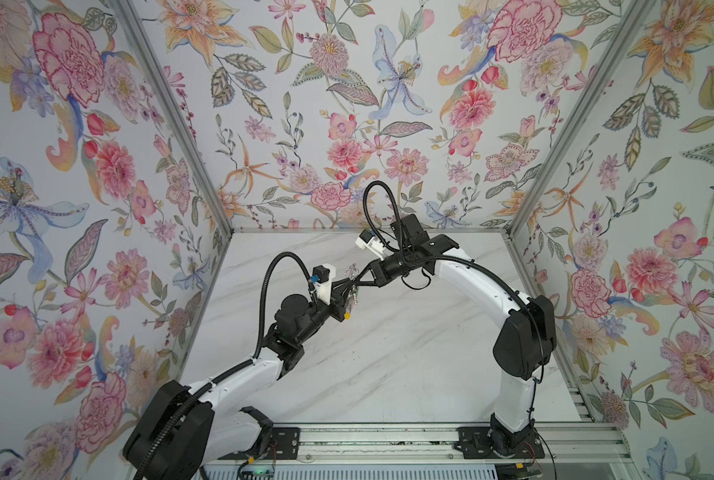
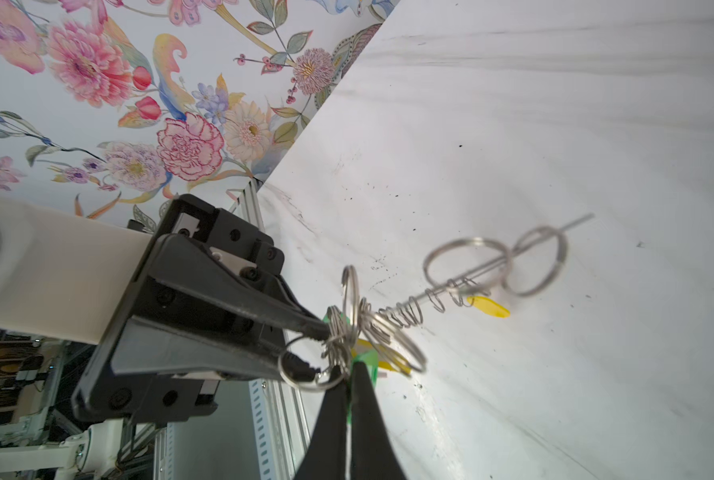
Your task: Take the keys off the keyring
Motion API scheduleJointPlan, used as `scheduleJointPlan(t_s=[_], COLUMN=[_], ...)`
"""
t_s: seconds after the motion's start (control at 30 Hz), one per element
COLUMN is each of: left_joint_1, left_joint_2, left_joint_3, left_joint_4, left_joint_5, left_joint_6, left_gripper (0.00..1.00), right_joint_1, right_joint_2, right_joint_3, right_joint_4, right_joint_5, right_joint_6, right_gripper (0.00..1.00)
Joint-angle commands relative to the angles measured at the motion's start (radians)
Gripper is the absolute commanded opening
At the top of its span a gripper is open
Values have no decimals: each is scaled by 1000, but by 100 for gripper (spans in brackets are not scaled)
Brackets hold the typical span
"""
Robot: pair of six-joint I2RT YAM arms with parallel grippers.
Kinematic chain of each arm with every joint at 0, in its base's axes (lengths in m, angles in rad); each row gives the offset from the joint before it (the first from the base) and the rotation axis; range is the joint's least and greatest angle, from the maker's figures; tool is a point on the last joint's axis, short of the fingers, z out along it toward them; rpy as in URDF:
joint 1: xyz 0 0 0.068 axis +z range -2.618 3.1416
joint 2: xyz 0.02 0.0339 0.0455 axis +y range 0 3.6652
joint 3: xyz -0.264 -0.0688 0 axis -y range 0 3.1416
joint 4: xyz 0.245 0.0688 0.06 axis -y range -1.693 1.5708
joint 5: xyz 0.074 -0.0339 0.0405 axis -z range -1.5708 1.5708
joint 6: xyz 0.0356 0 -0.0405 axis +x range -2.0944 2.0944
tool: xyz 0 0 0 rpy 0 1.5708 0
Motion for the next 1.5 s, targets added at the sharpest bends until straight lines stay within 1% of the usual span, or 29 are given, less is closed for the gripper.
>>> scheduleJointPlan(t_s=[0.0,0.03,0.17,0.23,0.27,0.43,0.53,0.67,0.77,0.87,0.97,1.03,1.17,1.37,1.47], left_joint_1=[-48,-48,-42,-41,-40,-31,-19,-6,28,57,62,62,62,61,61], left_joint_2=[-47,-52,-64,-64,-61,-59,-42,-9,0,-9,-25,-29,-18,0,22], left_joint_3=[36,38,51,61,65,80,102,128,143,144,133,125,135,146,159], left_joint_4=[0,-16,-72,-102,-117,-170,-191,-229,-265,-294,-319,-321,-350,-357,-375], left_joint_5=[128,121,105,99,96,50,65,68,112,170,185,212,220,200,196], left_joint_6=[45,52,78,97,105,118,131,187,217,235,254,259,267,266,280], left_gripper=[25,29,36,42,43,46,46,49,48,42,40,36,28,29,36], right_joint_1=[9,13,29,35,35,79,98,116,112,110,106,110,116,121,134], right_joint_2=[8,8,12,8,5,-22,-41,-70,-92,-115,-127,-133,-130,-135,-141], right_joint_3=[44,49,68,76,78,82,70,49,22,-4,-20,-27,-24,-19,-23], right_joint_4=[-27,-39,-79,-89,-94,-100,-100,-99,-98,-95,-87,-77,-77,-76,-76], right_joint_5=[229,254,337,382,396,446,460,471,470,462,428,413,420,410,401], right_joint_6=[-89,-100,-133,-147,-152,-176,-193,-230,-260,-282,-290,-293,-291,-282,-288], right_gripper=[0,0,0,0,0,0,0,0,0,0,0,0,0,0,0])
